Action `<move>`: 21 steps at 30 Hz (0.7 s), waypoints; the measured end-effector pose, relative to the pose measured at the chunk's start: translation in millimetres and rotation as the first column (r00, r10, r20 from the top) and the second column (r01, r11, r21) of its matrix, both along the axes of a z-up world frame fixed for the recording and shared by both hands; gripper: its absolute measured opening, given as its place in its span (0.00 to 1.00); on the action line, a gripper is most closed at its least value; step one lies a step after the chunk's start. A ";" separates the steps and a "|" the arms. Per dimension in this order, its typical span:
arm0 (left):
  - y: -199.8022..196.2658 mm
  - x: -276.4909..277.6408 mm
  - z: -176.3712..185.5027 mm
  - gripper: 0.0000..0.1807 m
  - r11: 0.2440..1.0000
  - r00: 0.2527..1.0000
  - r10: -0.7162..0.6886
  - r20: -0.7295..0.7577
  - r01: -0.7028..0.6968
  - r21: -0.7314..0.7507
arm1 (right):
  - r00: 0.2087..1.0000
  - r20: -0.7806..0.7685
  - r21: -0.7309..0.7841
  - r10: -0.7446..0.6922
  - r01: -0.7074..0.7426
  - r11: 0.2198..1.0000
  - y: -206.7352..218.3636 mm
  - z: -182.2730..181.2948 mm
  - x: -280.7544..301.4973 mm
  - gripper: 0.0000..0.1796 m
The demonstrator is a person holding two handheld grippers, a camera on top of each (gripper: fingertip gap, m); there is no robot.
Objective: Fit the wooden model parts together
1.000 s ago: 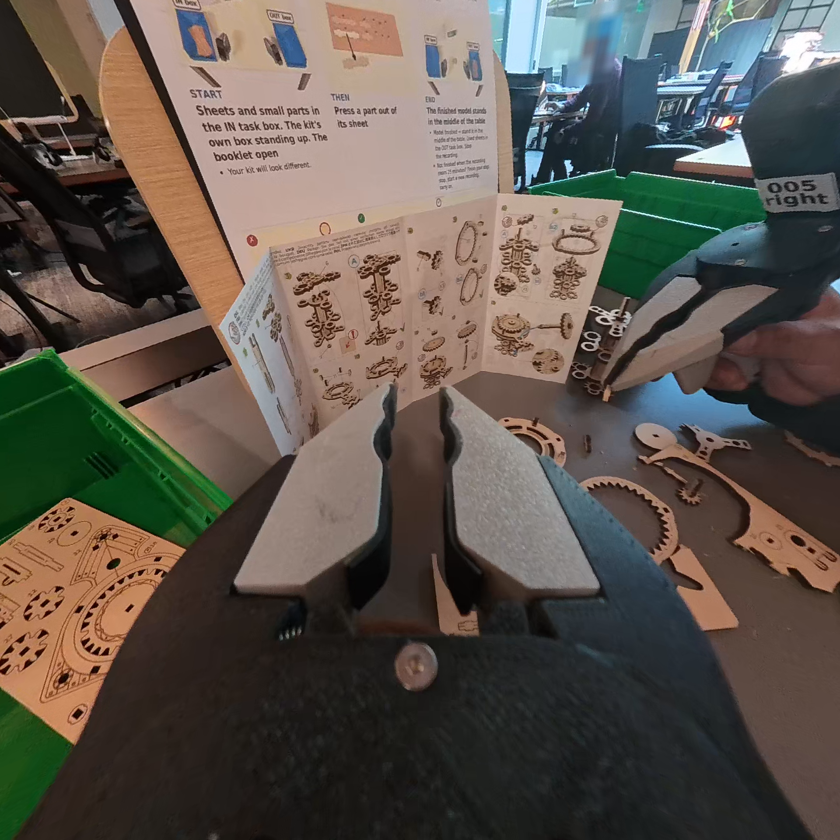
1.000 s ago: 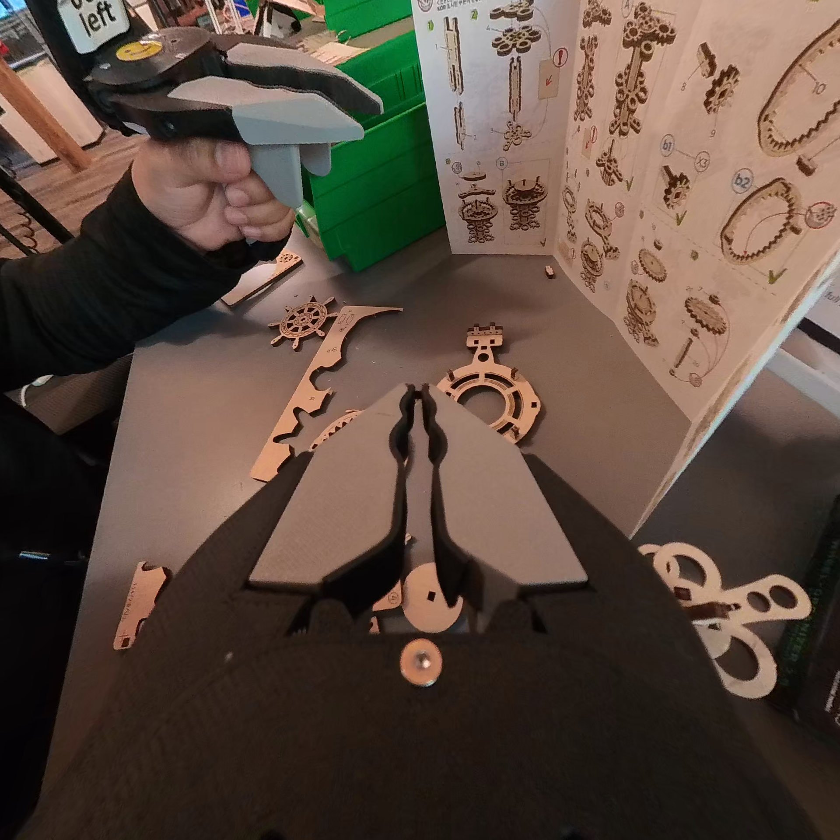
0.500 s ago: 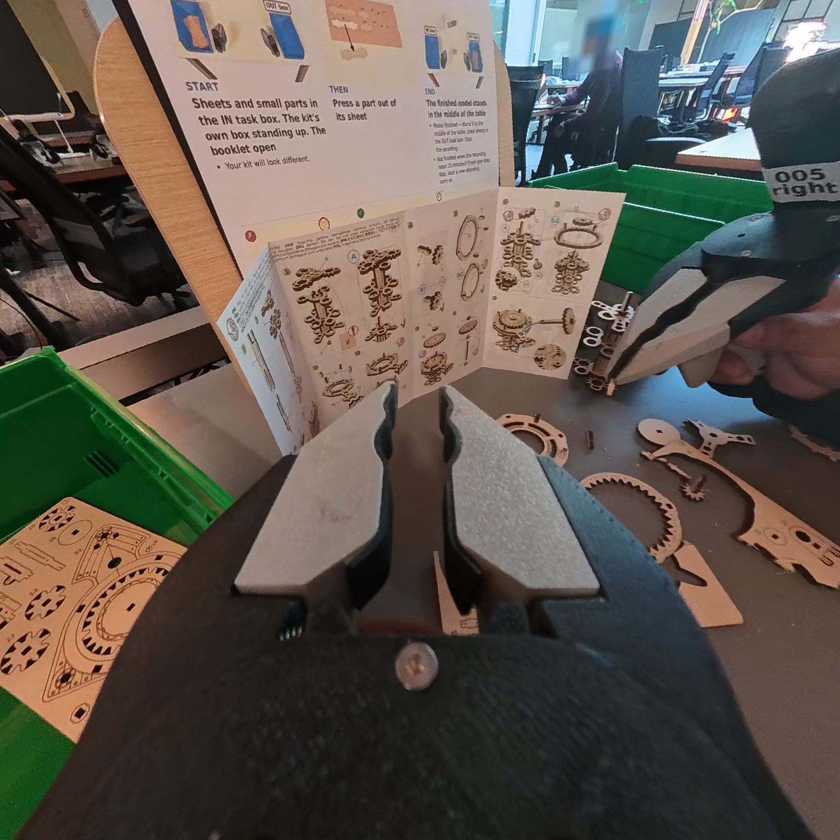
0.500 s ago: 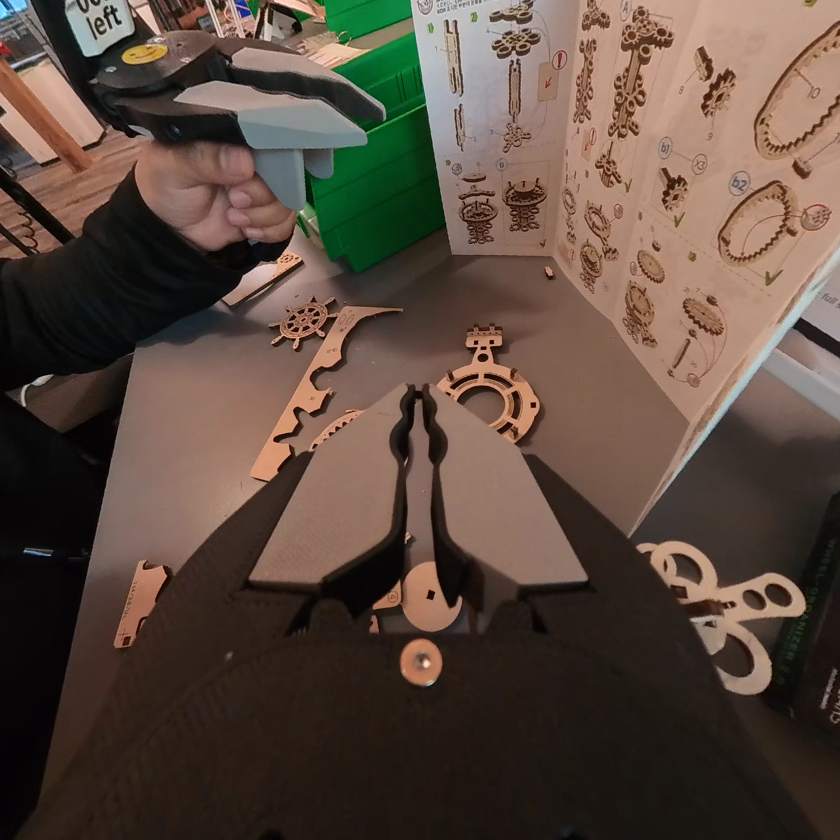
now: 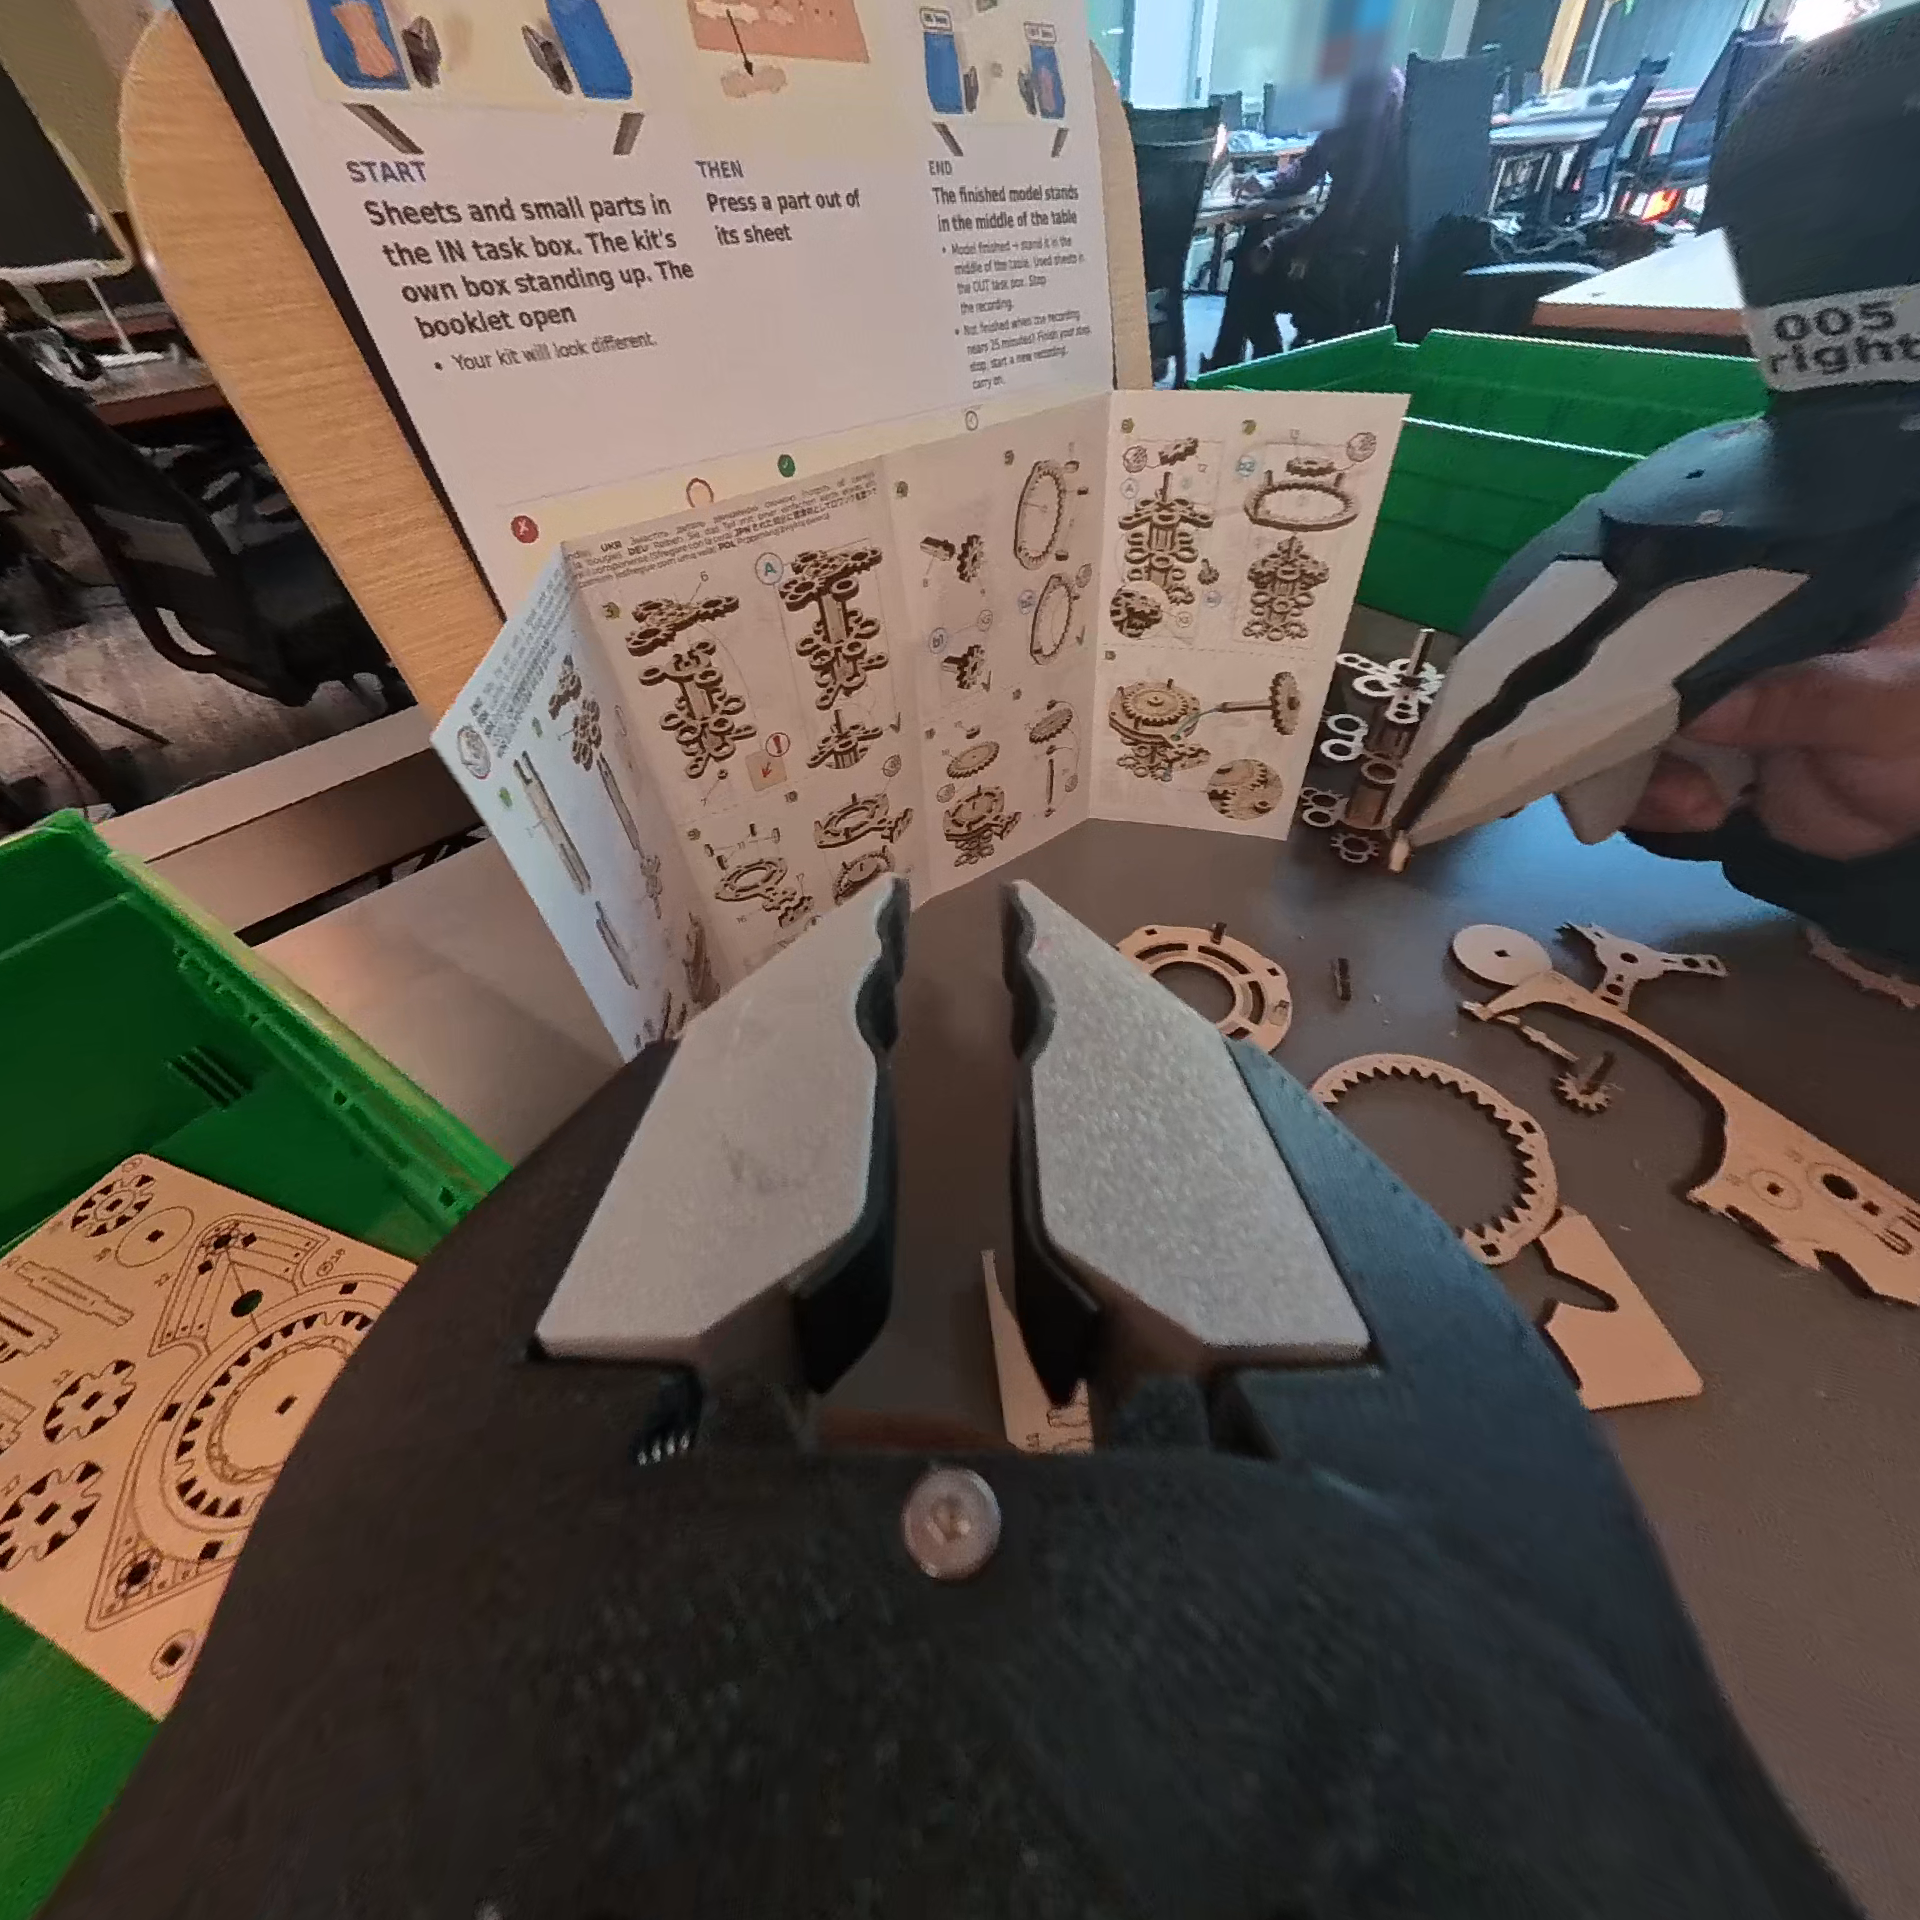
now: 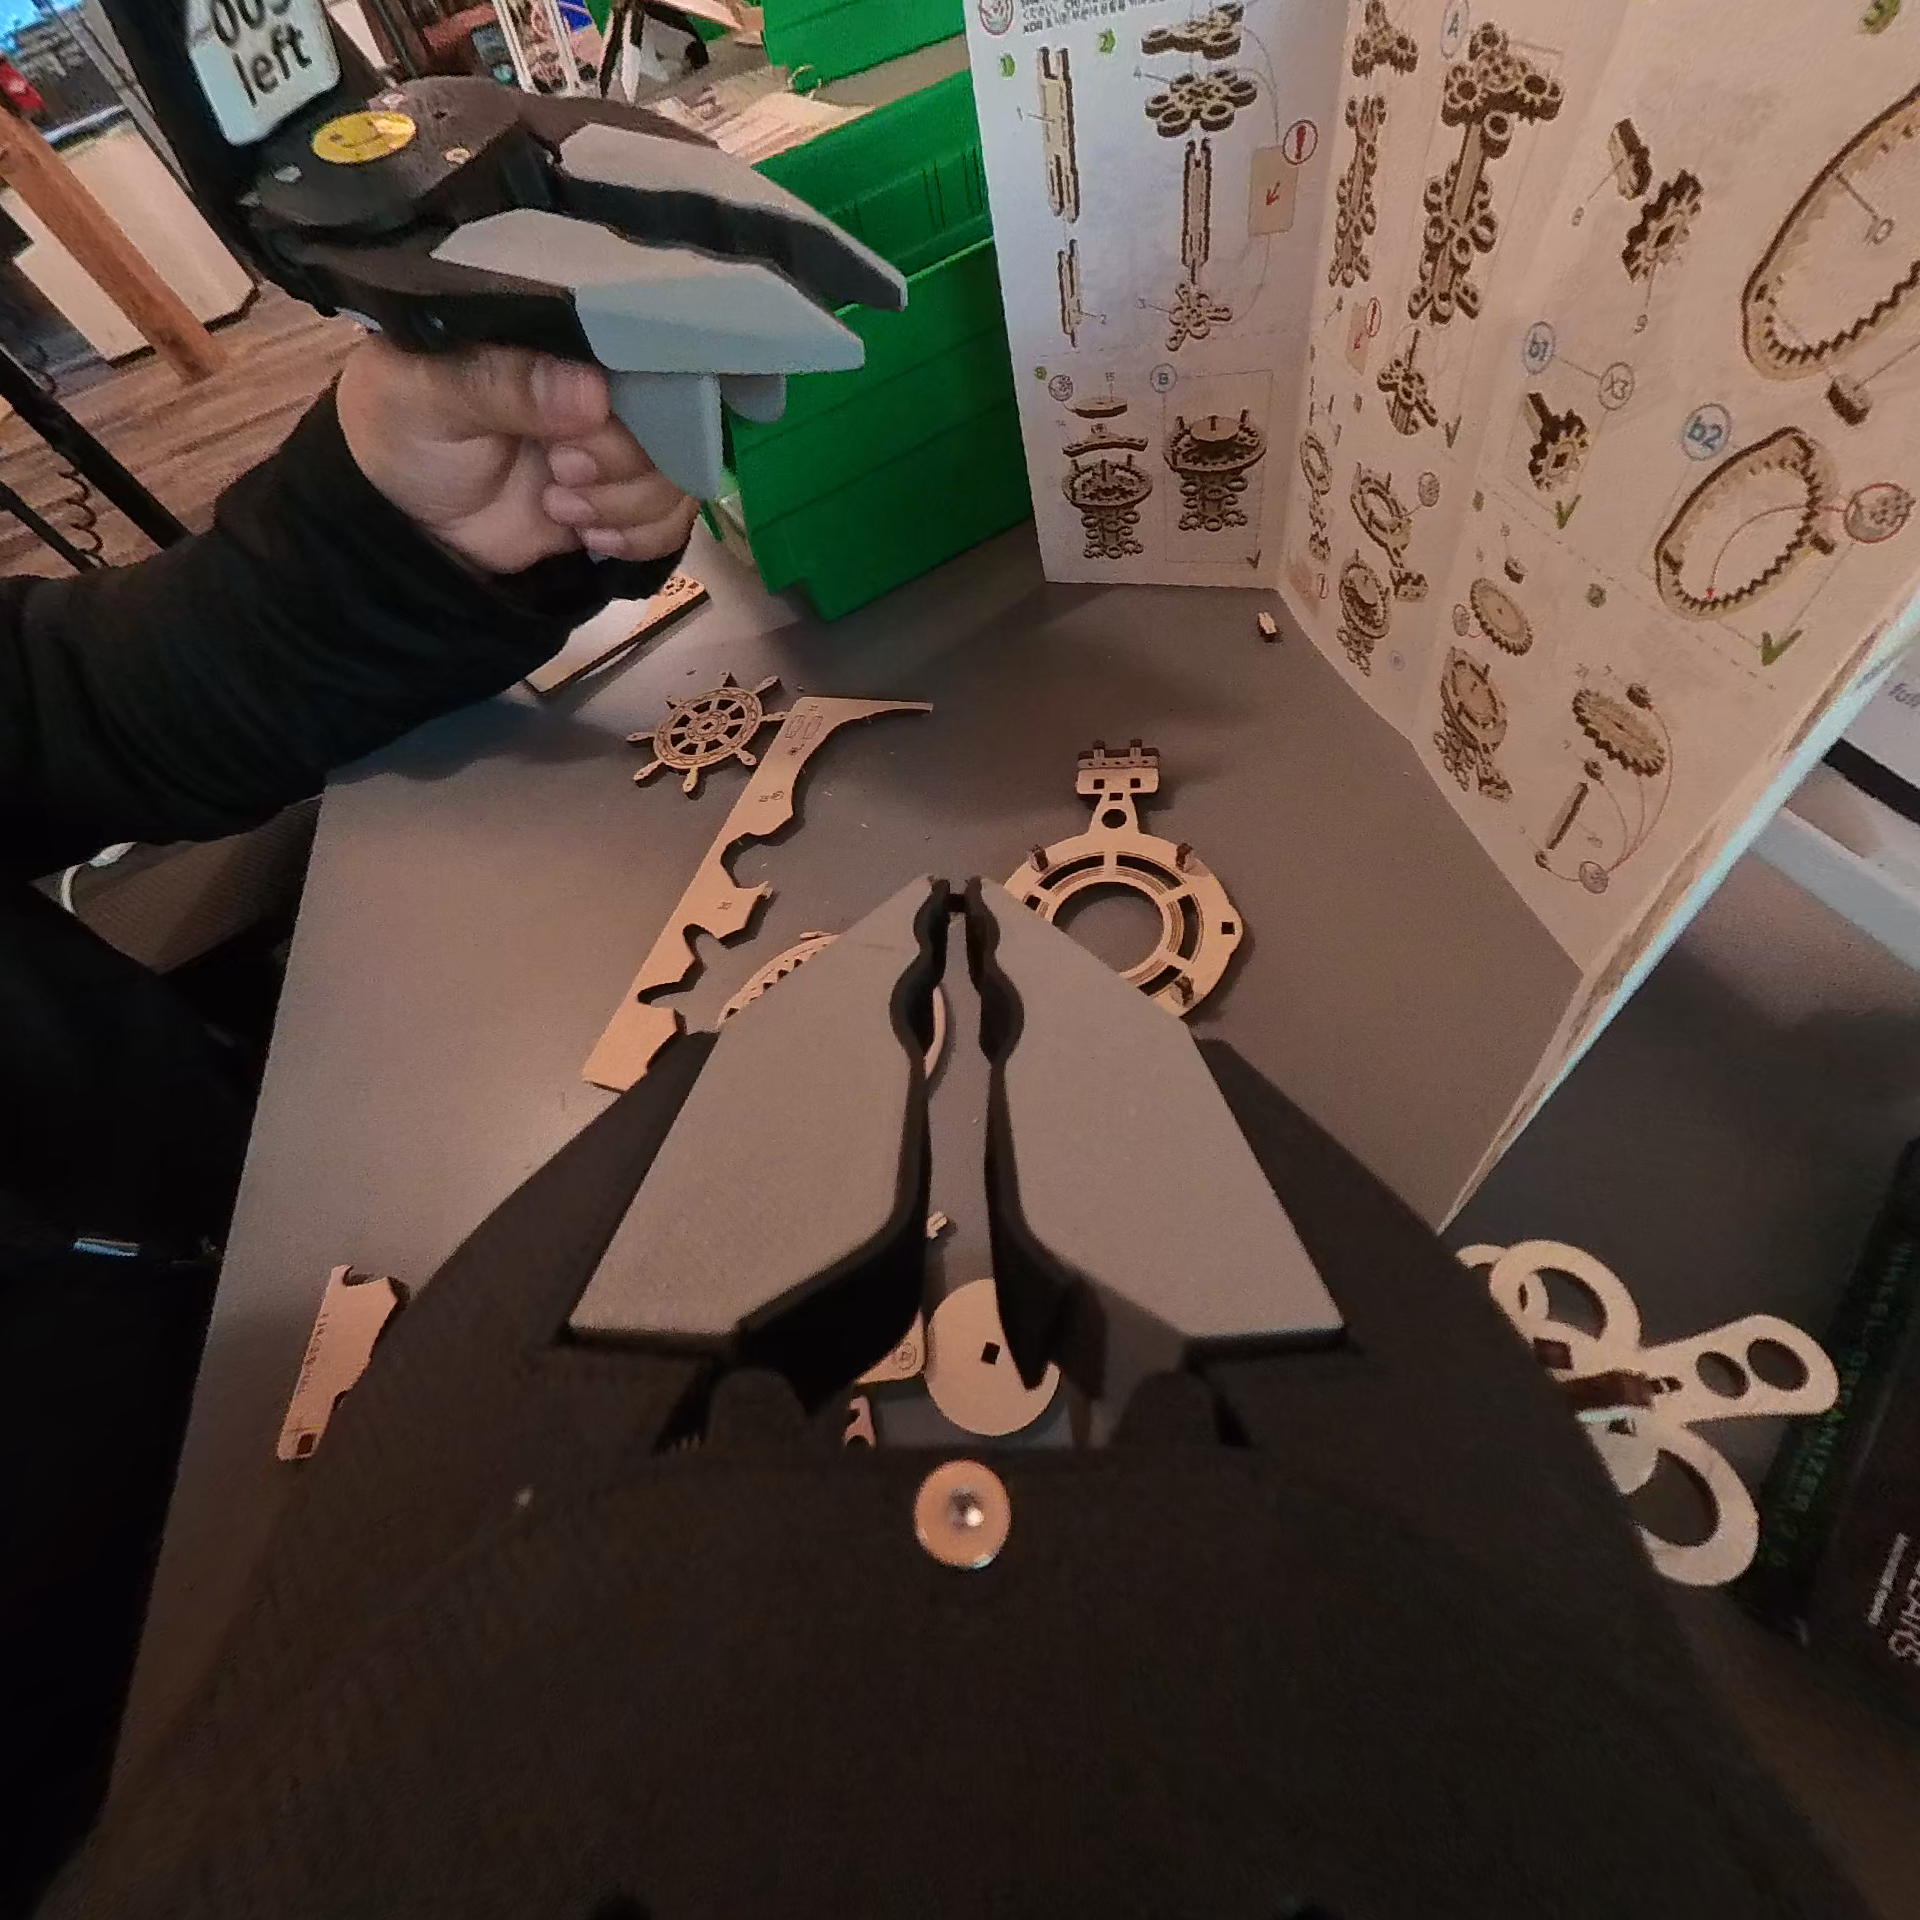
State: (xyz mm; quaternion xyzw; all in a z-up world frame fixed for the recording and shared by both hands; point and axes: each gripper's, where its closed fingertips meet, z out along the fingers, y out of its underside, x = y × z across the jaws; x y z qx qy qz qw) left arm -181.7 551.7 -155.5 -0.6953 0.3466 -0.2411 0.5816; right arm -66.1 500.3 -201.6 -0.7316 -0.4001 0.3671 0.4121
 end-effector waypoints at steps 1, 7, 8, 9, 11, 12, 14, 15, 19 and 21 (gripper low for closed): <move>-1.5 1.7 -0.7 0.08 1.000 1.000 -0.011 -0.004 0.011 -0.001 | 1.000 0.000 0.000 0.005 -0.005 1.000 -0.9 0.6 0.1 0.00; -7.5 10.8 -9.4 0.08 0.999 0.997 -0.044 -0.069 0.045 0.018 | 1.000 0.017 0.023 0.020 -0.021 1.000 -4.1 3.9 1.6 0.00; -8.2 11.9 -10.8 0.08 0.999 0.996 -0.047 -0.080 0.049 0.021 | 1.000 0.020 0.023 0.021 -0.022 0.999 -4.4 3.7 1.7 0.00; -9.0 13.1 -11.9 0.08 0.998 0.995 -0.052 -0.087 0.054 0.023 | 0.999 0.023 0.023 0.022 -0.023 0.999 -4.5 3.2 1.8 0.00; -11.5 15.9 -13.3 0.08 0.997 0.993 -0.067 -0.096 0.069 0.026 | 0.999 0.029 0.020 0.024 -0.025 1.000 -4.8 1.8 1.5 0.00; -12.1 16.7 -14.1 0.08 0.997 0.992 -0.069 -0.102 0.072 0.027 | 0.999 0.032 0.018 0.025 -0.026 1.000 -4.9 1.1 1.4 0.00; -13.0 18.0 -15.9 0.08 0.997 0.991 -0.072 -0.115 0.076 0.031 | 0.999 0.039 0.017 0.028 -0.029 0.999 -5.3 0.0 1.1 0.00; -13.5 18.7 -16.8 0.08 0.996 0.990 -0.074 -0.121 0.078 0.032 | 0.999 0.042 0.018 0.029 -0.030 0.999 -5.5 -0.3 1.0 0.00; -14.9 21.4 -20.2 0.08 0.996 0.987 -0.083 -0.136 0.088 0.031 | 0.998 0.054 0.024 0.033 -0.034 0.999 -6.7 -0.3 1.1 0.00; -15.4 22.2 -21.6 0.08 0.995 0.986 -0.086 -0.141 0.091 0.031 | 0.998 0.058 0.026 0.035 -0.037 0.999 -7.3 -0.1 1.3 0.00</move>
